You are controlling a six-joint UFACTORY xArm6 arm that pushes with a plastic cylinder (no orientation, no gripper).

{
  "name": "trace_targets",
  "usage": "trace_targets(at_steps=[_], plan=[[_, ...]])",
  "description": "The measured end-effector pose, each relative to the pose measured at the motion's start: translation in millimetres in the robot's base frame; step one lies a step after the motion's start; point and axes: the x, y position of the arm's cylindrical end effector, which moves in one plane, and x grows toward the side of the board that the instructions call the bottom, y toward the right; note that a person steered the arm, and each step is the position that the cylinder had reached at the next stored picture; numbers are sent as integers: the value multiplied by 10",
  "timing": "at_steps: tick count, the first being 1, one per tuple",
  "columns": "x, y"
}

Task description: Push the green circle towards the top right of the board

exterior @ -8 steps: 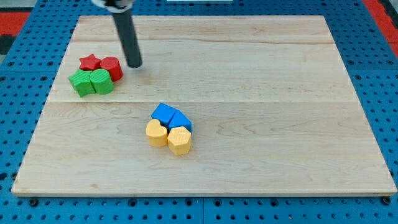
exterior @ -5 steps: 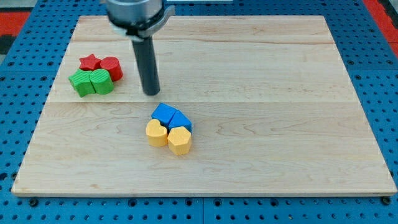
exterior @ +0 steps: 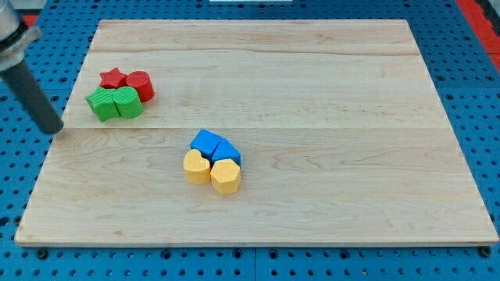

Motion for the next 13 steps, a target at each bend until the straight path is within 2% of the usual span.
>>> trace_targets(at_steps=[1, 3, 4, 5, 7, 9, 11, 13], plan=[[-196, 228], [-337, 1429], [-422, 1745], [-422, 1947], [-425, 2860], [-831, 3480], [-1489, 3695], [-1701, 3359]])
